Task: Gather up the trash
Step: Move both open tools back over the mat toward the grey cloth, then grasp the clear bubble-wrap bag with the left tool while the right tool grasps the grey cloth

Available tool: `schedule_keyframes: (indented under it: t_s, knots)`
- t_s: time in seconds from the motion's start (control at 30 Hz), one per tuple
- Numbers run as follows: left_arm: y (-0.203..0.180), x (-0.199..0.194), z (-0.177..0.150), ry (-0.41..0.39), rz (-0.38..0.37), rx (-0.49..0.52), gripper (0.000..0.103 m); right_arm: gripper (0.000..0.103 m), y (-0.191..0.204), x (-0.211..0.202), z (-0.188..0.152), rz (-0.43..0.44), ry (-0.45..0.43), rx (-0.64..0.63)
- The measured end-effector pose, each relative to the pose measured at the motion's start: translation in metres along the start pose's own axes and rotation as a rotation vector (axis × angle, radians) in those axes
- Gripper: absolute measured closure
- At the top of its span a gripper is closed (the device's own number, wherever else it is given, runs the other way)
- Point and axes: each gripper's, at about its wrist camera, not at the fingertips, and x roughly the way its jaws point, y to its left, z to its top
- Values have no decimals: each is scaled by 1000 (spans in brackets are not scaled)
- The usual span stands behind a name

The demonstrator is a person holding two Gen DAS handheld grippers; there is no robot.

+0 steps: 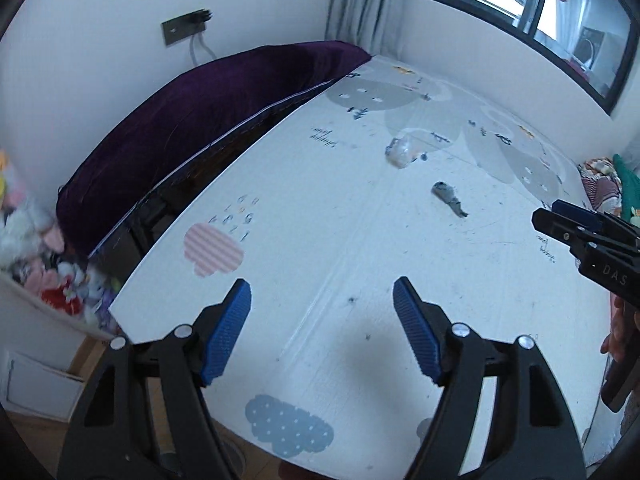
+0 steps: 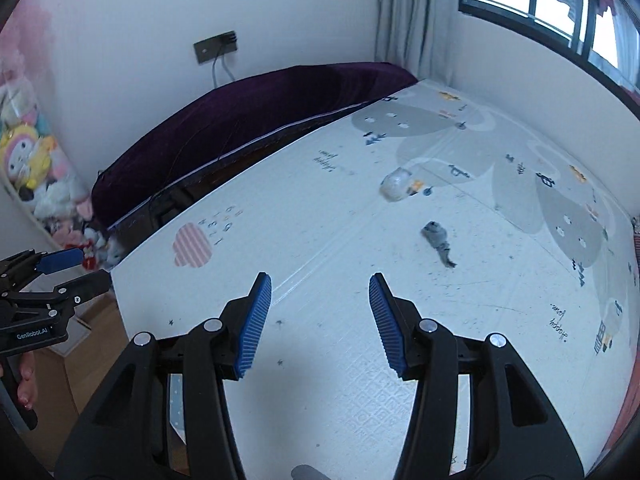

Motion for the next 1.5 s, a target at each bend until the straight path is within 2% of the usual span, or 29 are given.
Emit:
schedule_keyframes:
  t_s: [0.17, 0.33, 0.53, 0.67, 0.77, 0.97, 1.13, 1.3, 1.5]
  knots:
    - [-43, 10, 41, -25, -67, 123, 26, 54, -44, -12, 21, -62, -29, 74]
    - [-67, 31, 76, -28, -130, 231, 26, 51, -70, -11, 35, -124, -37, 152]
    - [-81, 79, 124, -9, -245, 329, 26, 49, -86, 19, 53, -208, -25, 232]
    - [-88, 124, 158, 10, -305, 389, 26, 48, -94, 51, 64, -275, 7, 271]
    - [-92, 157, 180, 11, -313, 424, 26, 48, -100, 75, 74, -315, 15, 307]
    - [-96, 207, 209, 28, -319, 445, 26, 48, -116, 118, 90, -336, 20, 352]
    - [-97, 243, 218, 48, -309, 433, 26, 45, -135, 160, 95, -330, 40, 348]
    - [-103, 288, 218, 69, -285, 441, 26, 45, -160, 209, 93, -289, 72, 375]
    - [-115, 341, 218, 92, -283, 440, 26, 45, -187, 263, 87, -287, 110, 354]
